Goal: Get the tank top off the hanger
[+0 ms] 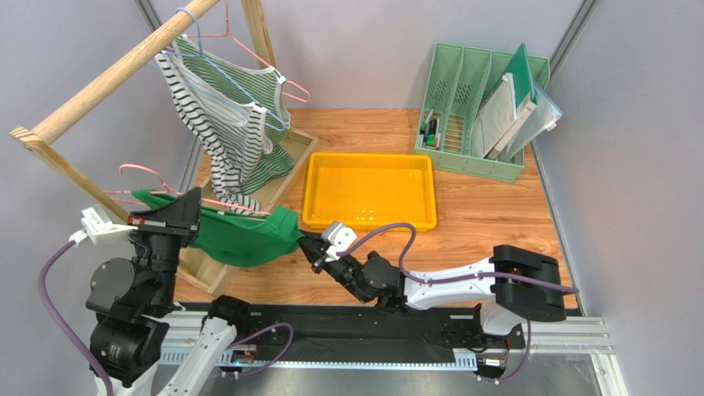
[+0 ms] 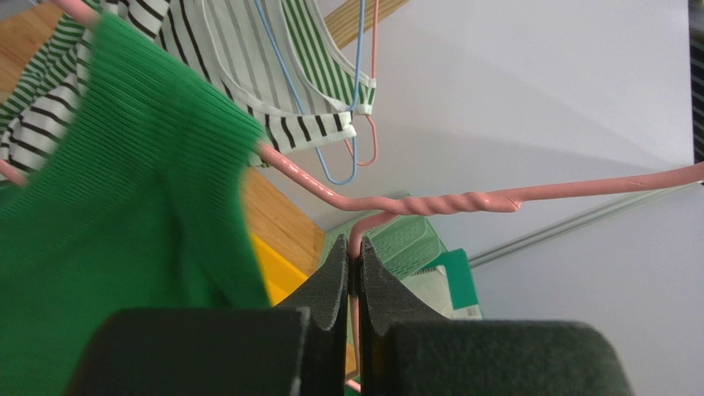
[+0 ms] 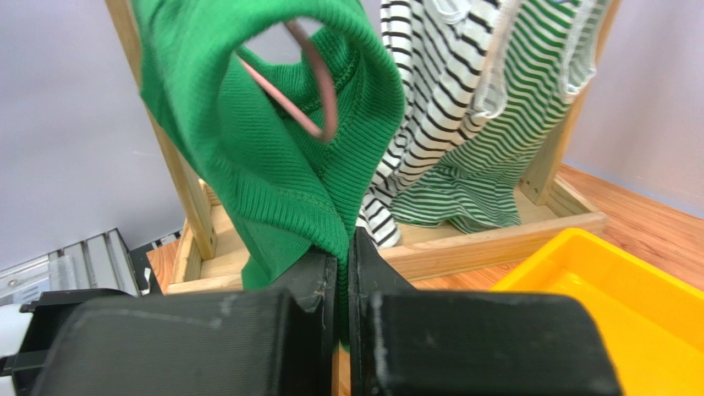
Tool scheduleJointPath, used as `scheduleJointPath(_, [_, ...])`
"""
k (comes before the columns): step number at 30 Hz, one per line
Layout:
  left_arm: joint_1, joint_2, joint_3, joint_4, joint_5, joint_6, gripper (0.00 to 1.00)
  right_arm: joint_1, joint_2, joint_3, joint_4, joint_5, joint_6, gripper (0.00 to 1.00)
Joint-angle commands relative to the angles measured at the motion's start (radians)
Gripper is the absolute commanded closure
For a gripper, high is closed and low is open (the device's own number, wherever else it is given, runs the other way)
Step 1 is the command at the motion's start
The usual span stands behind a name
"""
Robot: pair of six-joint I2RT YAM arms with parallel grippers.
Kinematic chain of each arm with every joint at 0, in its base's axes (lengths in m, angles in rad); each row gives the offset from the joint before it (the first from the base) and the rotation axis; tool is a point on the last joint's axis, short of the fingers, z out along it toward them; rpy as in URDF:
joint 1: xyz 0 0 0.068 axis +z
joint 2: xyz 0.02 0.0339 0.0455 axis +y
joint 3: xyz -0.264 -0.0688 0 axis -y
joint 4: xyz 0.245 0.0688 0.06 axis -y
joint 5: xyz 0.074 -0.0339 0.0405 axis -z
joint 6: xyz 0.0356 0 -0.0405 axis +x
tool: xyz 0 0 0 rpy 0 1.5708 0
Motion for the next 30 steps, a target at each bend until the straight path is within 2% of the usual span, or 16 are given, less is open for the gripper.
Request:
scheduleJointPath(1, [0.002, 0.017, 0.035, 0.09, -0.081, 0.101, 1.0, 0.007, -0.07, -0.093, 0.228, 0.104, -0.009, 1.0])
scheduleJointPath(2, [0.002, 0.019, 0.027, 0.098, -0.081, 0.098, 1.0, 0.007, -0.069, -0.131, 0.303, 0.119, -0.006, 1.0])
scheduleJointPath(3, [0.002, 0.019, 0.022, 0.115, -0.078, 0.084, 1.0, 0.006, -0.064, -0.219, 0.475, 0.12, 0.0, 1.0])
scheduleJointPath(6, [0.002, 0.029, 0.006, 0.15, -0.046, 0.046, 1.0, 0.003, -0.046, -0.173, 0.375, 0.116, -0.011, 1.0])
scheduleJointPath(11, [0.002, 0.063, 0.019, 0.168, 0.032, -0.014, 1.0, 0.001, 0.012, -0.167, 0.439, 0.121, -0.064, 1.0])
scheduleJointPath(14, [0.002, 0.071, 0.038, 0.161, 0.095, -0.062, 1.0, -0.003, 0.002, -0.144, 0.374, 0.123, -0.074, 1.0])
scheduleJointPath(17, [0.002, 0.069, 0.041, 0.159, 0.189, -0.146, 1.0, -0.032, -0.021, -0.101, 0.249, 0.058, -0.004, 1.0])
scheduleJointPath(18, [0.002, 0.069, 0.041, 0.161, 0.214, -0.169, 1.0, -0.054, -0.028, -0.083, 0.131, -0.007, 0.053, 1.0])
scheduleJointPath(22, [0.002, 0.083, 0.041, 0.205, 0.368, -0.283, 1.0, -0.077, -0.029, 0.003, -0.038, -0.188, 0.113, 1.0])
scheduleJointPath(23, [0.002, 0.095, 0.047, 0.216, 0.442, -0.292, 1.0, -0.082, -0.031, 0.025, -0.082, -0.227, 0.13, 1.0])
scheduleJointPath(24, [0.002, 0.104, 0.056, 0.214, 0.472, -0.312, 1.0, -0.091, -0.031, 0.08, -0.185, -0.285, 0.141, 1.0])
scheduleJointPath(30, [0.002, 0.105, 0.045, 0.234, 0.662, -0.415, 1.0, -0.161, -0.005, 0.158, -0.316, -0.435, 0.335, 1.0])
